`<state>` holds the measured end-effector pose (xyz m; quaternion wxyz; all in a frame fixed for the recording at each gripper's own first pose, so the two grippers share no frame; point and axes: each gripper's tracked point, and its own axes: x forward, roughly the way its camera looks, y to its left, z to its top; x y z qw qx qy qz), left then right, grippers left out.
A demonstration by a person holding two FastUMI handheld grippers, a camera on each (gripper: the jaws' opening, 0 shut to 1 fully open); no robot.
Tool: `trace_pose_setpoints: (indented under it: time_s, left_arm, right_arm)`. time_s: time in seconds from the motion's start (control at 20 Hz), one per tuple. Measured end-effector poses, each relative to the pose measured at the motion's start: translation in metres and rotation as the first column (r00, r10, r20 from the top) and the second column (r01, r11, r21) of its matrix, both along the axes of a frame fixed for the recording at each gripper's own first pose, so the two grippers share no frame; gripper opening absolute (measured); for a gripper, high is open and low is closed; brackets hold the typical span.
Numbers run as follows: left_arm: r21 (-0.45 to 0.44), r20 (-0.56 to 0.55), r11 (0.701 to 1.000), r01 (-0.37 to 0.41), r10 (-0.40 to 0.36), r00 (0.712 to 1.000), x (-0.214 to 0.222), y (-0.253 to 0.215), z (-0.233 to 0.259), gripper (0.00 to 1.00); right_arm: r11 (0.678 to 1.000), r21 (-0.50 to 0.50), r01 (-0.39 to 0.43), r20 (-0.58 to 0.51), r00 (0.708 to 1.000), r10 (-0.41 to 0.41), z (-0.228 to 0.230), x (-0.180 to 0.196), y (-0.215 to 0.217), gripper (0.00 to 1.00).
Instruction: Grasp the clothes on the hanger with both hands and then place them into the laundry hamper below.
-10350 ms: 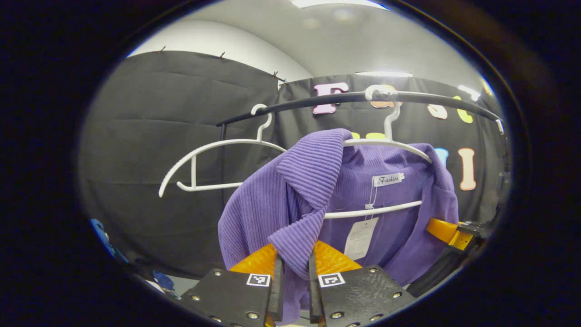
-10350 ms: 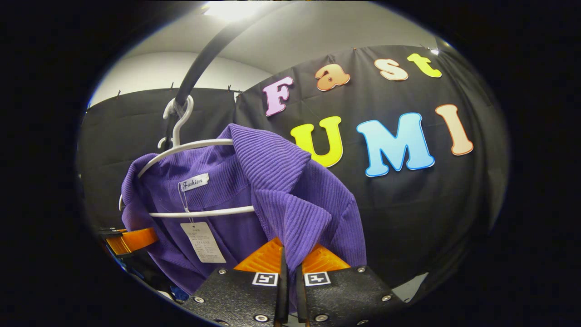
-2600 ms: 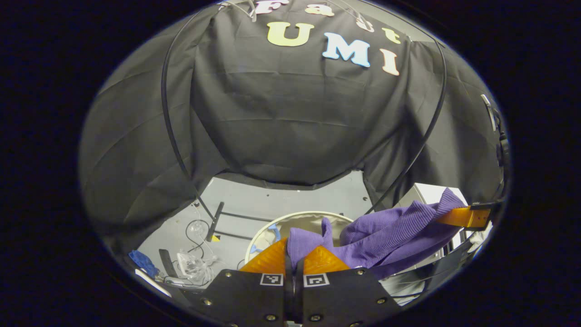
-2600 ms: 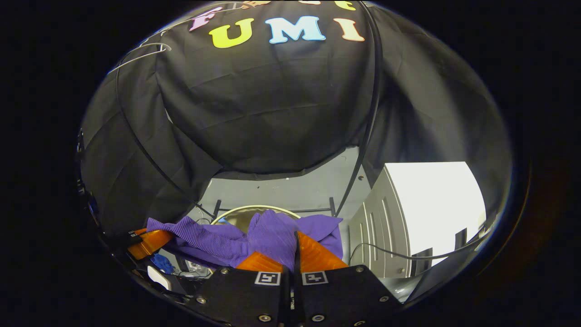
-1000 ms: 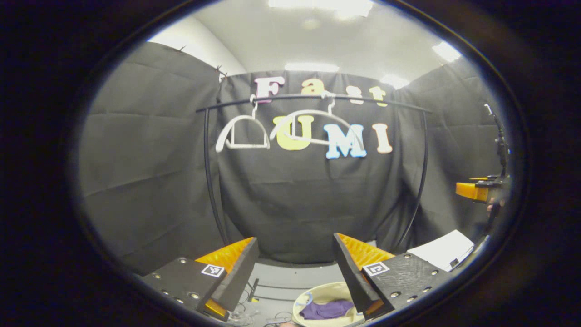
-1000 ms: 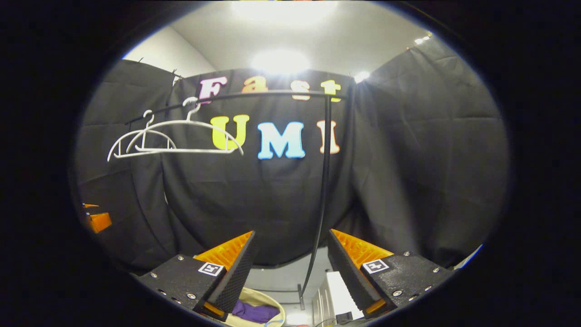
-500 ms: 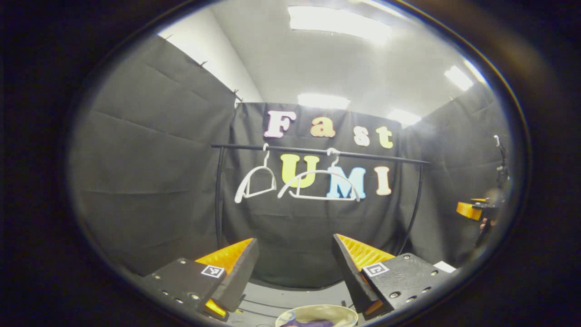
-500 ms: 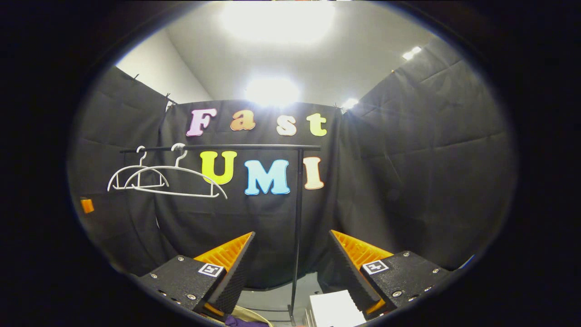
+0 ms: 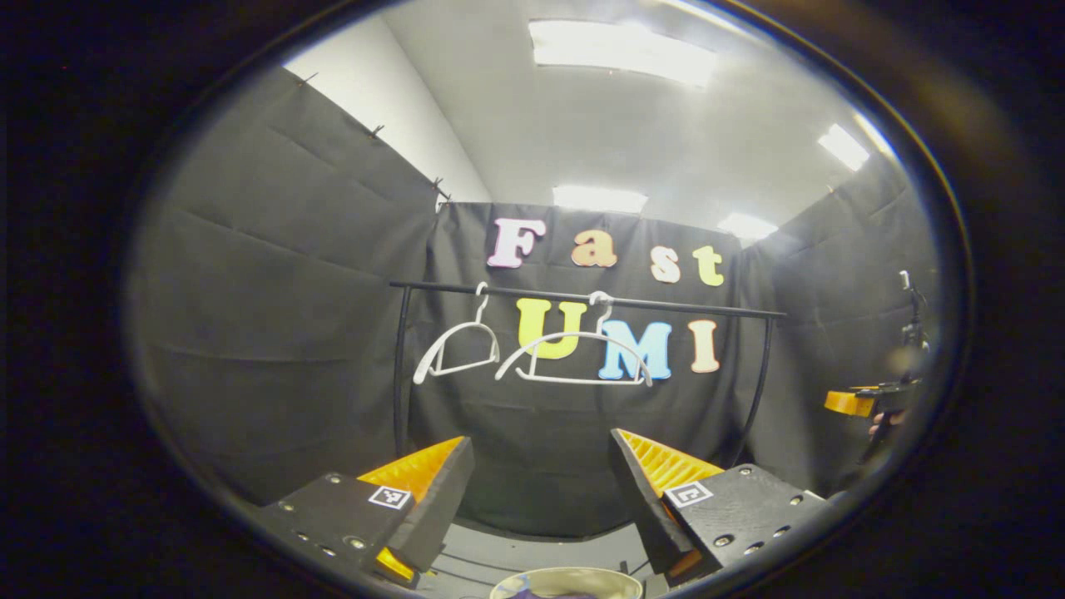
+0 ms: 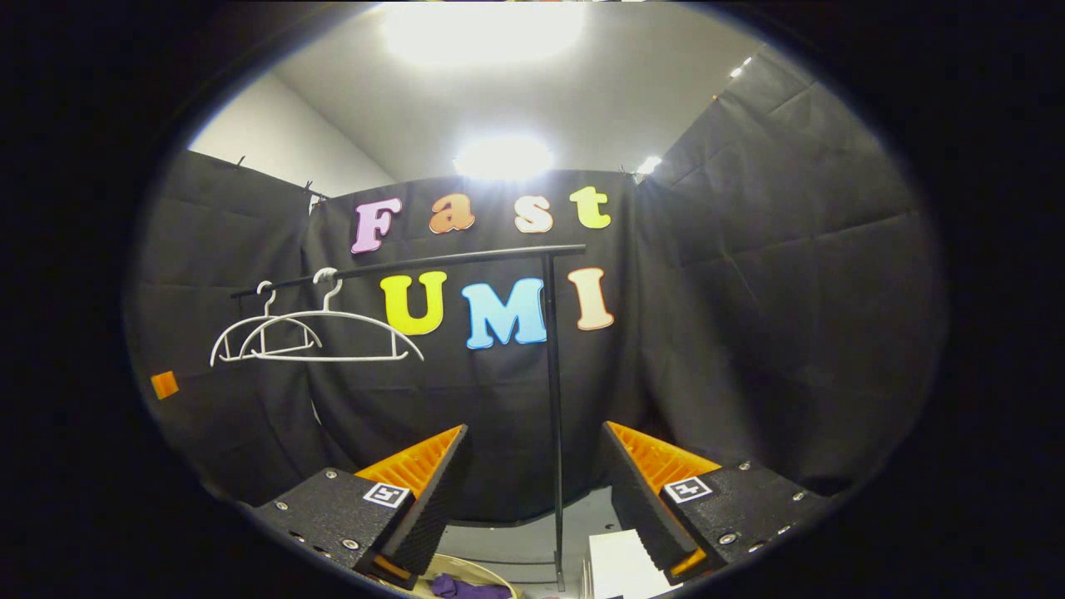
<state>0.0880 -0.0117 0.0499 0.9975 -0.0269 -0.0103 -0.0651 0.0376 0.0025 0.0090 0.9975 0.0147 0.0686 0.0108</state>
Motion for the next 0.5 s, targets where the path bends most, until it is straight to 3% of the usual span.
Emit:
trace_pose_setpoints:
  time_s: [0.05, 0.2, 0.25, 0.3, 0.35, 0.4, 0.5]
  left_arm:
    - [0.008, -0.002, 1.000, -0.017, 0.017, 1.000, -0.005, 0.002, -0.003, 0.99]
    - [0.065, -0.040, 0.996, -0.057, 0.060, 0.997, -0.024, 0.016, -0.021, 0.99]
    - [0.076, -0.058, 0.995, -0.068, 0.073, 0.996, -0.031, 0.023, -0.028, 0.94]
    - [0.078, -0.075, 0.994, -0.079, 0.084, 0.994, -0.038, 0.030, -0.035, 0.99]
    - [0.074, -0.089, 0.993, -0.092, 0.098, 0.991, -0.044, 0.038, -0.040, 0.94]
    - [0.068, -0.098, 0.992, -0.108, 0.114, 0.989, -0.047, 0.046, -0.044, 0.99]
    - [0.049, -0.106, 0.989, -0.142, 0.146, 0.984, -0.048, 0.060, -0.047, 0.99]
  right_arm:
    - [1.000, -0.001, -0.016, -0.009, 1.000, 0.016, -0.001, 0.005, 0.005, 0.99]
    - [0.998, -0.021, -0.058, -0.011, 0.998, 0.058, 0.000, 0.020, 0.024, 0.95]
    - [0.997, -0.030, -0.076, -0.012, 0.997, 0.076, 0.000, 0.024, 0.034, 0.95]
    - [0.995, -0.037, -0.092, -0.013, 0.996, 0.092, 0.000, 0.028, 0.043, 0.95]
    - [0.994, -0.041, -0.106, -0.017, 0.994, 0.105, -0.001, 0.029, 0.051, 0.95]
    - [0.992, -0.039, -0.117, -0.021, 0.993, 0.117, -0.003, 0.033, 0.059, 0.95]
    - [0.990, -0.030, -0.140, -0.031, 0.990, 0.139, -0.007, 0.035, 0.075, 0.95]
